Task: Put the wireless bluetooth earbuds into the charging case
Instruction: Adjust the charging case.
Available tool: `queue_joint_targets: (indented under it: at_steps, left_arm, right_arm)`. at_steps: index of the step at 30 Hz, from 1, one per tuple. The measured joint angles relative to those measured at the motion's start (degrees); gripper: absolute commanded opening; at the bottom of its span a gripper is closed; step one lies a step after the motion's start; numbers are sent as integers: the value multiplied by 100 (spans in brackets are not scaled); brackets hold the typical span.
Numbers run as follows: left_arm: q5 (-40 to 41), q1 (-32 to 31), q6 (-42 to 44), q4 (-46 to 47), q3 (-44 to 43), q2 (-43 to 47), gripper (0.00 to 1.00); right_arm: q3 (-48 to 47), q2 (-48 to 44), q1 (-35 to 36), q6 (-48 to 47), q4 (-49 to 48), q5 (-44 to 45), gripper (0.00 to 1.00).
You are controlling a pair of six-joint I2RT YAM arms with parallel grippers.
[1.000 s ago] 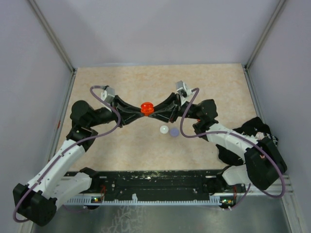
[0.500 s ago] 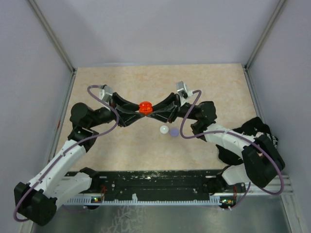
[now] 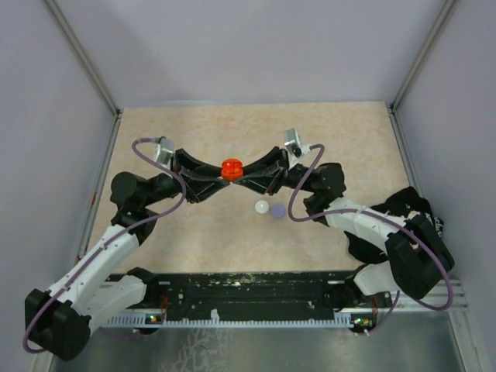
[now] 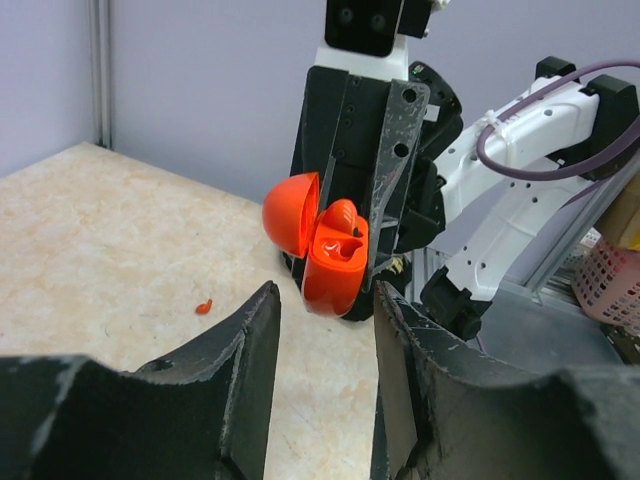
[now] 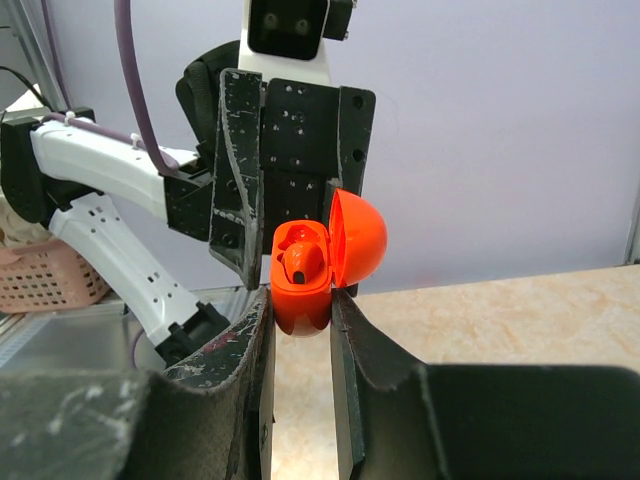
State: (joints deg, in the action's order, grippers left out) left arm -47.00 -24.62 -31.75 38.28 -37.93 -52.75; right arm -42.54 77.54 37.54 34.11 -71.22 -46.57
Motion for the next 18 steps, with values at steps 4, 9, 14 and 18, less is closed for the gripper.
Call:
queue_joint_targets:
  at_steps: [4,9,14,18]
  left_arm:
    - [-20,0,-140,254,0,-22,45]
    - [-66,0,-227,389,0,-50,42]
    - [-186,0,-317,531,0,-153,38]
    - [-284,0,-450,726,2,-295,30]
  right_arm:
    - [0,0,31,0,-2,4,0]
    - [0,0,46,0,-2,2,0]
    - [0,57,85,2,-31,0,0]
    - [0,76,107,2,-28,-2,0]
